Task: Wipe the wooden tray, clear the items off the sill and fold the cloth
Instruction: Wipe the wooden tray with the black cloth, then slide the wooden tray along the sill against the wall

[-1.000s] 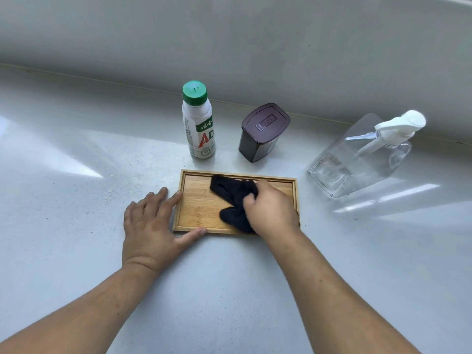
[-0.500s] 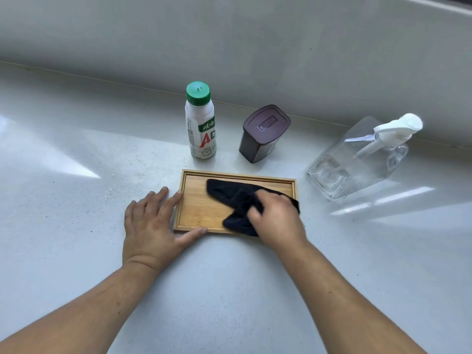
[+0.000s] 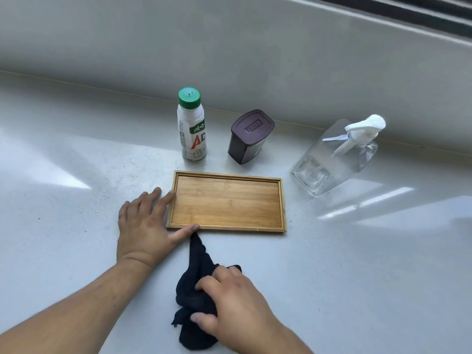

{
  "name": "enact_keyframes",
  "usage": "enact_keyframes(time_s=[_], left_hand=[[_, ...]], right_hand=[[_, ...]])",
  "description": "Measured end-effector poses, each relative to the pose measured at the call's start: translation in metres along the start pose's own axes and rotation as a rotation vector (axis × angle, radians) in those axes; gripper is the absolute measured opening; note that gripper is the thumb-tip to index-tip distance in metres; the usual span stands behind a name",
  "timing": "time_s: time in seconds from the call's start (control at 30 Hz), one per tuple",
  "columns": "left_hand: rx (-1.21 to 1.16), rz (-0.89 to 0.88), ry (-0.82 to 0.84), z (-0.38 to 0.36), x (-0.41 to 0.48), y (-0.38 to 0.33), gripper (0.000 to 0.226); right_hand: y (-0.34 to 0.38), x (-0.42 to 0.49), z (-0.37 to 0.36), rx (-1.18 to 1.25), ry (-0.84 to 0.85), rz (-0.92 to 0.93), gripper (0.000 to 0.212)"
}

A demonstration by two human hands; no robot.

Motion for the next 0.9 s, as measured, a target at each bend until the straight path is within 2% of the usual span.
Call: enact_keyframes(time_s=[0.03, 0.1, 0.2, 0.27, 0.33, 0.4, 0.47, 0.53, 0.7, 0.9], left_hand=[[0.003, 0.003, 0.013, 0.0, 0.0, 0.0, 0.108], [0.001, 0.012, 0.042, 0.002, -0.002, -0.001, 0.106], [-0.048, 0.022, 0.105, 0.007, -0.003, -0.005, 0.097], [-0.112, 0.061, 0.169, 0.01, 0.0, -0.006, 0.083], [-0.263, 0.18, 0.224, 0.016, 0.003, -0.01, 0.078], [-0.517, 0.366, 0.284, 0.017, 0.004, -0.015, 0.078], [-0.732, 0.551, 0.327, 0.012, 0.003, -0.021, 0.068], [-0.839, 0.672, 0.351, 0.009, 0.004, -0.021, 0.056], [-0.941, 0.674, 0.363, 0.034, -0.023, -0.024, 0.07], [-1.057, 0.553, 0.373, 0.073, -0.052, -0.062, 0.053]], right_hand=[[-0.012, -0.002, -0.002, 0.092, 0.042, -0.055, 0.055], [-0.038, -0.011, 0.021, 0.334, -0.057, -0.119, 0.058], [-0.107, -0.034, 0.093, 0.504, -0.455, -0.329, 0.051], [-0.153, -0.045, 0.123, 0.641, -0.609, -0.483, 0.057], [-0.177, -0.037, 0.123, 0.857, -0.525, -0.577, 0.062], [-0.176, -0.023, 0.119, 0.977, -0.417, -0.566, 0.07], [-0.167, -0.019, 0.118, 1.082, -0.394, -0.54, 0.086], [-0.161, -0.019, 0.118, 1.219, -0.402, -0.522, 0.093], [-0.153, -0.037, 0.126, 1.291, -0.435, -0.495, 0.094], [-0.149, -0.074, 0.144, 1.239, -0.489, -0.487, 0.068]])
Point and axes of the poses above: each hand's wrist, its own x-axis towards the middle knuckle, its own z-axis out of the back of the hand, y = z × x, the point moved 10 cm from there along x, towards the middle knuckle, and after that the axes turned 2 degrees about y, right-handed, at the moved point
